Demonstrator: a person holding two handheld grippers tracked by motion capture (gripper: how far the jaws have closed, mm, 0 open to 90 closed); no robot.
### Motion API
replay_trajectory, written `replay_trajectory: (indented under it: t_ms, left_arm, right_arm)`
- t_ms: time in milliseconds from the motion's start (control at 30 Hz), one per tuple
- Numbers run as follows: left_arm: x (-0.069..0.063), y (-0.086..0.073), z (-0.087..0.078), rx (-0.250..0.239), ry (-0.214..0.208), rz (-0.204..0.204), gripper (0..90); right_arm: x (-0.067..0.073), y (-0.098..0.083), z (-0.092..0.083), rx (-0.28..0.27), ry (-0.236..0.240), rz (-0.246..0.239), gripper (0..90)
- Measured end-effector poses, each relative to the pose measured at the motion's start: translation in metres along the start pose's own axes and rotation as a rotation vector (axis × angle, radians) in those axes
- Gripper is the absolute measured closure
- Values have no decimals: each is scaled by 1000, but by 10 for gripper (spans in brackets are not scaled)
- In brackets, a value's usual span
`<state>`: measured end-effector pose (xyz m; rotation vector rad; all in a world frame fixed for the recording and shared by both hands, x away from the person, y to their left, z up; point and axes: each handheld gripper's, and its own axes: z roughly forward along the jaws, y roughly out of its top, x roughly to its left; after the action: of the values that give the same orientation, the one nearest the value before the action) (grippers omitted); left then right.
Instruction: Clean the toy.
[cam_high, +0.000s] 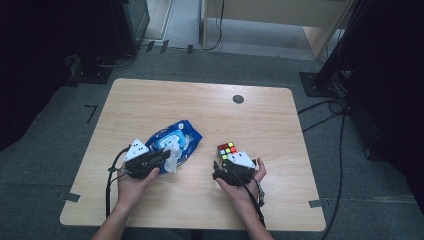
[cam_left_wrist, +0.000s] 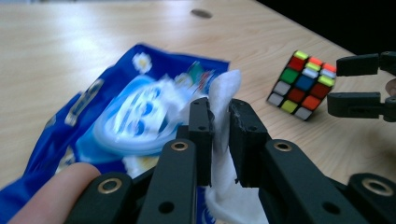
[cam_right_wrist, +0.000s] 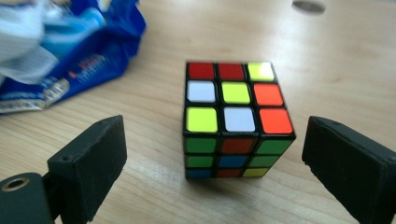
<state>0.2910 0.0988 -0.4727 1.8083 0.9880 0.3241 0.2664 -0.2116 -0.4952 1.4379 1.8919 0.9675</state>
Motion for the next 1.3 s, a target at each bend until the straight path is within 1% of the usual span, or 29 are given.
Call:
replay_trajectory:
  t_ms: [33, 67, 133, 200, 233, 267, 300, 333, 367, 400, 467, 533, 567, 633, 667, 700, 733, 800, 833, 867, 900, 967, 1000, 1100, 1133, 1167, 1267, 1300]
  left_arm:
    - [2, -2, 0, 6, -2, -10, 784]
    - [3, -3, 1, 10, 3, -11, 770]
    - [3, -7, 2, 24, 11, -4, 750]
    - [2, -10, 3, 36, 23, 5, 721]
    - [2, -11, 2, 41, 24, 2, 696]
    - [2, -12, 2, 52, 33, 1, 672]
    - [2, -13, 3, 65, 41, 0, 656]
    - [3, -14, 4, 69, 36, -9, 635]
    - [4, -15, 4, 71, 26, -24, 620]
    - [4, -16, 4, 69, 28, -29, 604]
    - [3, -14, 3, 59, 25, -32, 580]
    - [1, -11, 3, 45, 26, -35, 566]
    - [1, -7, 4, 41, 29, -30, 557]
    - [-1, 1, 5, 34, 35, -18, 543]
    - [-1, 5, 5, 29, 38, -19, 541]
    - [-1, 7, 5, 26, 42, -14, 535]
    - [-2, 8, 6, 20, 48, -13, 534]
    - [-3, 5, 6, 17, 36, -19, 532]
    - [-3, 2, 7, 16, 35, -23, 532]
    - [-4, -1, 8, 22, 35, -18, 532]
    - [-4, -3, 10, 40, 37, -8, 533]
    - [-6, -7, 10, 66, 49, 28, 531]
    - [-6, -8, 10, 70, 49, 32, 531]
    - [-7, -11, 8, 91, 51, 38, 556]
    - [-8, -12, 9, 106, 57, 44, 556]
    - [-10, -13, 10, 114, 65, 52, 548]
    - [-17, -20, 19, 168, 106, 88, 523]
    - [-19, -22, 23, 191, 140, 116, 542]
  right_arm:
    - [-2, -1, 6, 19, -12, 9, 67]
    - [-3, -2, 13, 40, -9, 12, 73]
    - [-4, -3, 24, 80, -19, 13, 87]
    - [-6, -4, 30, 97, -16, 21, 147]
    - [-7, -5, 33, 99, -15, 25, 153]
    - [-7, -5, 34, 102, -15, 30, 179]
    - [-7, -4, 34, 98, -11, 27, 242]
    - [-6, -4, 34, 84, -6, 14, 313]
    - [-6, -5, 33, 80, -5, 7, 334]
    - [-6, -5, 33, 75, -5, 8, 337]
    - [-8, -6, 31, 70, 17, 9, 339]
    - [-9, -6, 28, 60, 31, 15, 341]
    - [-9, -6, 26, 56, 40, 10, 341]
    - [-10, -3, 20, 40, 54, -20, 341]
    - [-9, -2, 17, 28, 57, -34, 341]
    - [-8, 1, 12, 23, 62, -40, 341]
    - [-8, 2, 9, 19, 67, -41, 342]
    - [-7, 4, 0, 5, 93, -49, 341]
    - [-6, 4, -4, -2, 106, -63, 342]
    - [-6, 4, -7, -4, 113, -73, 342]
    - [-5, 3, -10, -11, 120, -81, 342]
    - [-4, 3, -15, -18, 150, -106, 342]
    - [-3, 3, -18, -26, 171, -125, 342]
    - [-2, 3, -25, -50, 207, -137, 342]
    - [-2, 3, -26, -52, 215, -136, 342]
    - [-2, 3, -28, -50, 219, -137, 342]
    - [-3, 3, -30, -51, 226, -140, 342]
    - [-3, 3, -30, -51, 232, -134, 342]
